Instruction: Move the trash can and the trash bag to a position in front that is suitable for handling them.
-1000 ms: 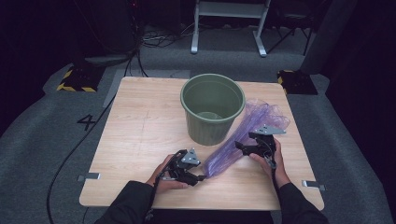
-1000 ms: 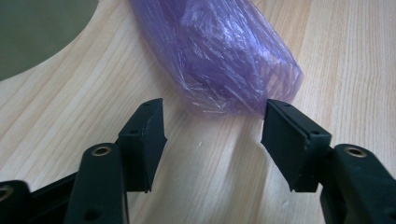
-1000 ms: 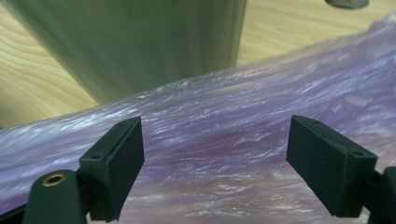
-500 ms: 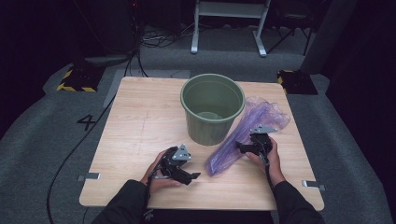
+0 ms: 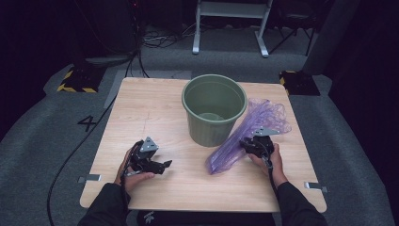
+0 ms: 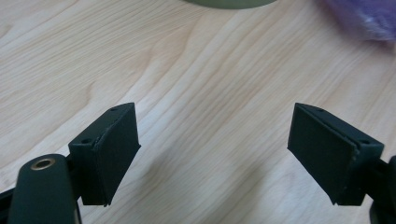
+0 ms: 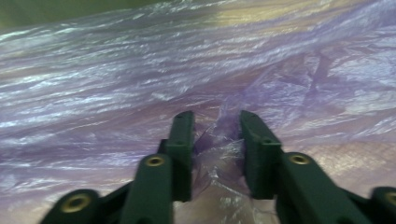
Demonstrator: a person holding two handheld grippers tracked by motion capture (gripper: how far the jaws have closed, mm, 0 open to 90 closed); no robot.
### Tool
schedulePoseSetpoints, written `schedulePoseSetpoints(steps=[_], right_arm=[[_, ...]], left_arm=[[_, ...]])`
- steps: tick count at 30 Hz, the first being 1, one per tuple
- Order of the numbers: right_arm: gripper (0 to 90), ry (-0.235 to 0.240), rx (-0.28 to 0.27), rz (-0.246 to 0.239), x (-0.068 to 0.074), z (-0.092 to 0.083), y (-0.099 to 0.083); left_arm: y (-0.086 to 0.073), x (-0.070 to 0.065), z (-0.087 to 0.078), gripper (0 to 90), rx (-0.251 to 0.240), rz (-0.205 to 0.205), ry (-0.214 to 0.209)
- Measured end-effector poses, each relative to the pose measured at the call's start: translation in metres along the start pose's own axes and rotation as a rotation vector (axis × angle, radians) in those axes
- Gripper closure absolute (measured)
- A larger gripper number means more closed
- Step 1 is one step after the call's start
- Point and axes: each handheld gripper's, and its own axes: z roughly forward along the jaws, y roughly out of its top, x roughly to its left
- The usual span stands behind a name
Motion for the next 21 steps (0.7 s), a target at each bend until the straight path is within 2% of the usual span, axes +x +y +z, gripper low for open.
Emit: schedulePoseSetpoints(steps=[4, 7, 10, 13, 14, 16, 21], right_arm=[[82.6, 0.015, -0.004, -0.006, -0.001, -0.002, -0.002], [87.3, 0.021, -0.005, -0.026, -0.001, -0.003, -0.003], [88.7, 0.025, -0.011, -0.037, -0.002, -0.005, -0.005], [89.4, 0.027, -0.034, -0.043, -0.005, -0.011, -0.006], [89.7, 0.041, -0.053, -0.041, -0.006, -0.015, -0.007], [89.9, 0.051, -0.079, -0.045, -0.008, -0.021, -0.008], [90.0, 0.105, -0.133, -0.048, -0.012, -0.035, -0.010]], left_arm=[[-0.001, 0.003, 0.001, 15.9, 0.003, -0.016, 0.004], [-0.001, 0.001, 0.002, 15.8, 0.015, -0.005, 0.000], [-0.001, 0.000, 0.006, 15.9, 0.029, -0.001, -0.011], [-0.001, -0.003, 0.012, 15.8, 0.054, 0.007, -0.017], [-0.001, -0.003, 0.013, 15.8, 0.066, 0.010, -0.020], [-0.001, -0.006, 0.015, 15.5, 0.065, 0.033, -0.001], [-0.003, -0.009, 0.019, 14.3, 0.040, 0.047, 0.019]])
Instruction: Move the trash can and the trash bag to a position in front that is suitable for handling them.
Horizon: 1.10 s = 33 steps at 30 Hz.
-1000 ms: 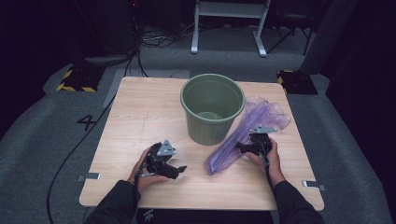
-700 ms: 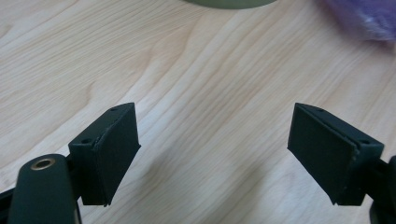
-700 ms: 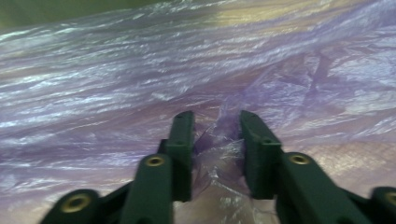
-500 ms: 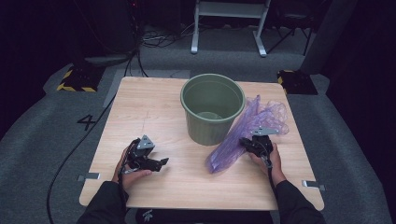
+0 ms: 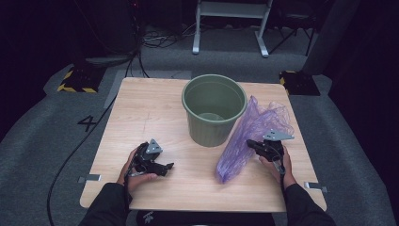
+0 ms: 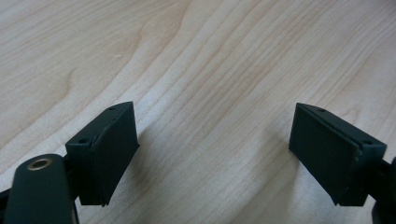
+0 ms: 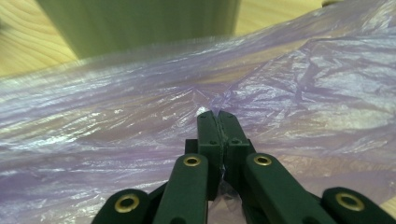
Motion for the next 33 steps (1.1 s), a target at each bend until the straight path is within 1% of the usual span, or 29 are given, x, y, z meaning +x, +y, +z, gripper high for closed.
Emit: schedulePoseSetpoints(steps=[1, 4, 8, 12, 15, 23, 26, 33], right_arm=[[90.0, 0.004, -0.008, 0.000, -0.001, -0.002, 0.000], [90.0, 0.009, -0.020, -0.006, -0.002, -0.008, 0.000], [90.0, 0.016, -0.036, -0.001, -0.004, -0.012, 0.000], [90.0, 0.020, -0.053, -0.017, -0.002, -0.017, 0.002], [90.0, 0.023, -0.075, -0.029, 0.000, -0.021, 0.004], [90.0, 0.052, -0.116, -0.048, 0.004, -0.027, 0.008], [90.0, 0.055, -0.132, -0.056, 0.004, -0.030, 0.010], [90.0, 0.056, -0.176, -0.047, 0.003, -0.039, 0.015]], left_arm=[[0.000, 0.000, 0.000, 14.1, 0.002, 0.005, 0.002], [0.001, 0.000, 0.001, 13.2, 0.005, 0.002, -0.002], [0.001, 0.000, 0.002, 12.4, 0.003, 0.000, 0.001], [0.001, 0.000, 0.002, 12.4, 0.003, -0.001, 0.000], [0.001, 0.000, 0.002, 12.4, 0.003, -0.001, 0.000], [0.001, 0.001, 0.002, 12.5, 0.002, 0.003, 0.000], [0.001, 0.001, 0.002, 12.5, 0.002, 0.003, 0.000], [0.001, 0.001, 0.002, 12.5, 0.002, 0.002, 0.000]])
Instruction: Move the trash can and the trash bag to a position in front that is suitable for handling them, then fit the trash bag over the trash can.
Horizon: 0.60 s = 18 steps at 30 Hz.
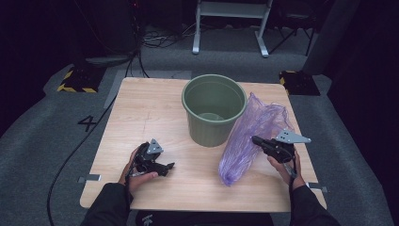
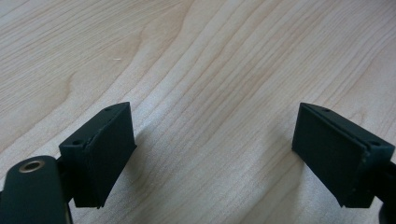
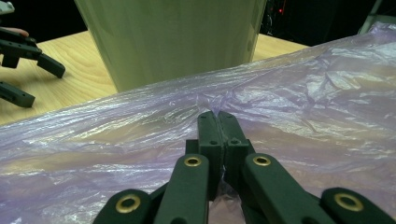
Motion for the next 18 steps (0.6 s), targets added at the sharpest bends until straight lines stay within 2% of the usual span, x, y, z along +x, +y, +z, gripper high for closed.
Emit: schedulePoseSetpoints(steps=[9, 18], right_arm=[[90.0, -0.001, -0.067, 0.008, -0.001, -0.014, 0.012], [90.0, -0.004, -0.104, 0.005, -0.003, -0.024, 0.020]], left_arm=[[0.000, 0.000, 0.000, 12.5, 0.000, 0.001, 0.000], [0.000, 0.000, 0.000, 12.4, -0.001, -0.002, 0.001]])
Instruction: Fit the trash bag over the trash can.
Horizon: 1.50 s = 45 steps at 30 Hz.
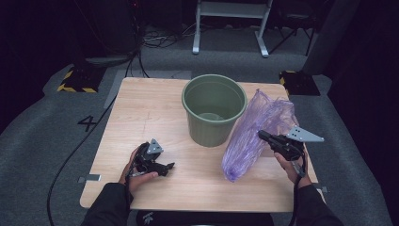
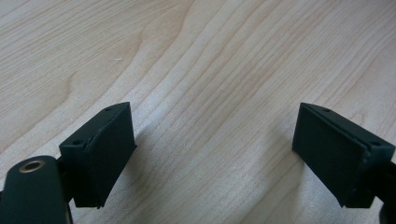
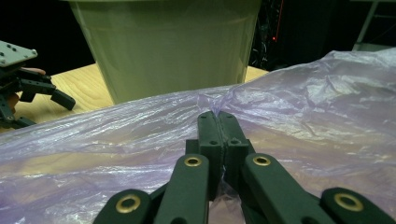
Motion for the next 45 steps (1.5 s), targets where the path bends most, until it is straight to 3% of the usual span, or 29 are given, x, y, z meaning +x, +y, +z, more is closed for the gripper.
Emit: schedulePoseSetpoints(steps=[13, 17, 24, 45], right_arm=[[90.0, 0.015, -0.080, -0.030, 0.009, -0.023, 0.018], [90.0, 0.009, -0.116, -0.026, 0.008, -0.030, 0.027], [90.0, 0.016, -0.152, -0.060, 0.012, -0.034, 0.048], [90.0, 0.028, -0.210, -0.089, 0.015, -0.026, 0.095]], left_arm=[[0.000, 0.000, 0.000, 12.4, 0.004, -0.001, 0.005], [0.000, 0.000, 0.000, 12.4, 0.003, 0.000, 0.004], [0.000, 0.000, 0.000, 12.2, 0.002, -0.003, 0.004], [0.001, 0.000, 0.000, 12.1, 0.004, 0.002, 0.003]])
